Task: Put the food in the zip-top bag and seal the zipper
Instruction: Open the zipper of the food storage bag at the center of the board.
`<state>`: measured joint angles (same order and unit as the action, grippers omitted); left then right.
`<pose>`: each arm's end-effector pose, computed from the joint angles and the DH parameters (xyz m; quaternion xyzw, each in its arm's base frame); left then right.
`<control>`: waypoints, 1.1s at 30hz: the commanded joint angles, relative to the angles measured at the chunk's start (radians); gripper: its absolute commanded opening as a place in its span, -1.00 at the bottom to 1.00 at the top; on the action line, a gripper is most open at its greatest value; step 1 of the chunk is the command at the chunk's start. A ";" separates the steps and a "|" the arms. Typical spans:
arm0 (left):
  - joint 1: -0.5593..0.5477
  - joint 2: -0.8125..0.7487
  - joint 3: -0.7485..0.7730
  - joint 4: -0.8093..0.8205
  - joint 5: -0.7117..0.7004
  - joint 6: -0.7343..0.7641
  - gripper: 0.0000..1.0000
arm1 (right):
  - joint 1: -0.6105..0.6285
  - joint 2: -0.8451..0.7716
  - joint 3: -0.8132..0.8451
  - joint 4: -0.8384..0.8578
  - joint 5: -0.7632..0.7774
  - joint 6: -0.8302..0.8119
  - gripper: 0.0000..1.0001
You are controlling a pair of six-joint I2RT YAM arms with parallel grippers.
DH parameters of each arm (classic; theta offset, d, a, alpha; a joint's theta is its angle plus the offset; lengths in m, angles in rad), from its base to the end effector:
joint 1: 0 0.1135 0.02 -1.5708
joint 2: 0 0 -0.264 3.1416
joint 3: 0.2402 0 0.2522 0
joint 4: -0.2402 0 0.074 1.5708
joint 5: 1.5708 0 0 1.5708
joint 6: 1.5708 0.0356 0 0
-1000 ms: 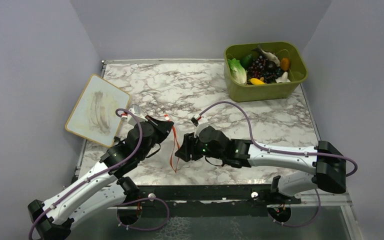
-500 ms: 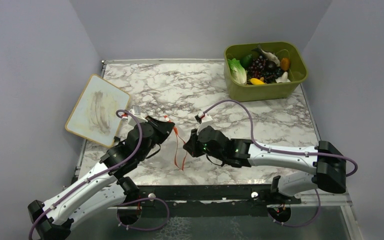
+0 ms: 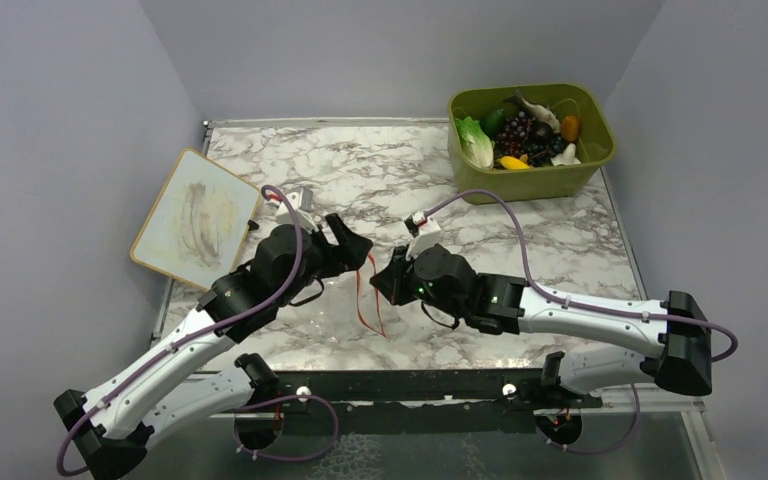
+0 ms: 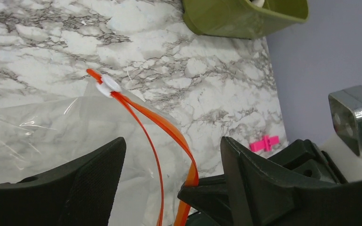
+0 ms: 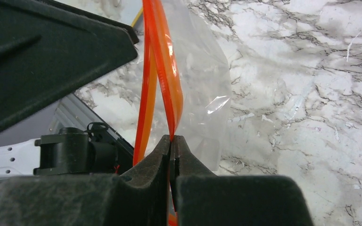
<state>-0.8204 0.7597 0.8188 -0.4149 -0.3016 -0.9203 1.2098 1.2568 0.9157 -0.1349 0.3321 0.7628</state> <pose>0.1242 -0.1177 0.3321 -0.1262 0.8065 -0.3520 0.4581 0.1115 0.2626 0.2899 -0.1028 0.8403 0.3502 0.4009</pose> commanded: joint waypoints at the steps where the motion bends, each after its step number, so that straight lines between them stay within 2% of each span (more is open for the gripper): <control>1: -0.003 0.068 0.083 -0.078 0.166 0.205 0.52 | 0.007 -0.018 0.052 -0.039 0.038 0.019 -0.97; 9: -0.003 0.106 0.086 -0.120 0.198 0.203 0.21 | 0.007 -0.041 0.056 -0.063 0.118 0.056 -0.97; 13: -0.003 0.087 0.075 -0.122 0.203 0.204 -0.09 | 0.007 -0.043 0.055 -0.066 0.129 0.068 -0.97; 23: -0.003 0.049 0.010 -0.107 0.205 0.190 -0.03 | 0.006 -0.062 0.025 -0.042 0.114 0.090 -0.97; 28: -0.003 0.069 -0.051 -0.037 0.219 0.190 -0.03 | 0.007 -0.067 0.008 -0.016 0.096 0.094 -0.97; 30: -0.003 0.082 -0.065 -0.011 0.227 0.186 -0.18 | 0.007 -0.065 0.002 -0.011 0.084 0.096 -0.97; 33: -0.003 0.093 -0.058 -0.011 0.227 0.200 -0.54 | 0.006 -0.068 0.000 -0.042 0.103 0.105 -0.97</control>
<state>-0.8204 0.8433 0.7609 -0.4770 -0.1005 -0.7387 1.2098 1.2030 0.9310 -0.1783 0.4152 0.8452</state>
